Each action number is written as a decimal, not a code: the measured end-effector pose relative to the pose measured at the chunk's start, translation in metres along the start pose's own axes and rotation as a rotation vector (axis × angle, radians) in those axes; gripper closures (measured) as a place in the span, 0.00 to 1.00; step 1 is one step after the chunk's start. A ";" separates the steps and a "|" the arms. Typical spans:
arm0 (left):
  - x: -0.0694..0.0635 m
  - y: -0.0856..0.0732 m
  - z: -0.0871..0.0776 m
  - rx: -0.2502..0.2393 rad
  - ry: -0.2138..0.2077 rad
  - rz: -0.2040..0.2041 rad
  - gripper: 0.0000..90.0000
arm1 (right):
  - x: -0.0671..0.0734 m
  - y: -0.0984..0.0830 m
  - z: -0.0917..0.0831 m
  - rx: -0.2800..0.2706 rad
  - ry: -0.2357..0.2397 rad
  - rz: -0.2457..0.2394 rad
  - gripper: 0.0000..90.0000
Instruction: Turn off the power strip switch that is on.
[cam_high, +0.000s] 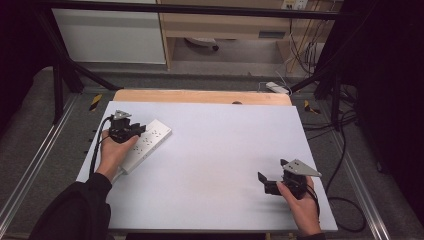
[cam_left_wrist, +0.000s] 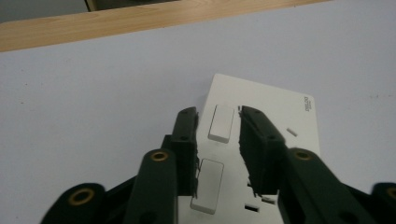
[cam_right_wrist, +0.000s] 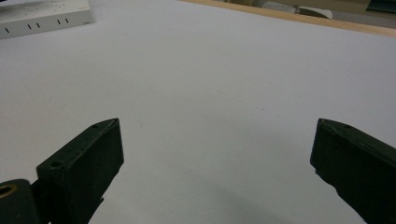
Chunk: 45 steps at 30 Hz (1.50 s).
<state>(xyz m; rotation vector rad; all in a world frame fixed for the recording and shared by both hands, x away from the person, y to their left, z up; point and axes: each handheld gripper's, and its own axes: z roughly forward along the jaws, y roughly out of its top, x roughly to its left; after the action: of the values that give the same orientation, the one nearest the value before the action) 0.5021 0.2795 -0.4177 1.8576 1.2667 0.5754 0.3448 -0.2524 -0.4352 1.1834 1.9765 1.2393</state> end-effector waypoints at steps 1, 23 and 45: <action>0.000 0.000 0.000 -0.007 -0.001 -0.006 0.65 | 0.000 0.000 0.000 0.000 0.000 0.000 0.03; -0.003 0.004 -0.001 -0.041 -0.017 -0.052 0.11 | 0.000 0.000 0.000 0.002 0.002 0.000 0.03; -0.021 0.013 -0.031 -0.059 -0.031 -0.042 0.11 | 0.001 0.001 0.000 0.000 0.001 -0.001 0.03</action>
<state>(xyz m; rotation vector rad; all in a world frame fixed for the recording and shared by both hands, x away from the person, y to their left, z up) 0.4783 0.2692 -0.3880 1.7813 1.2522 0.5531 0.3444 -0.2518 -0.4344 1.1820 1.9778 1.2400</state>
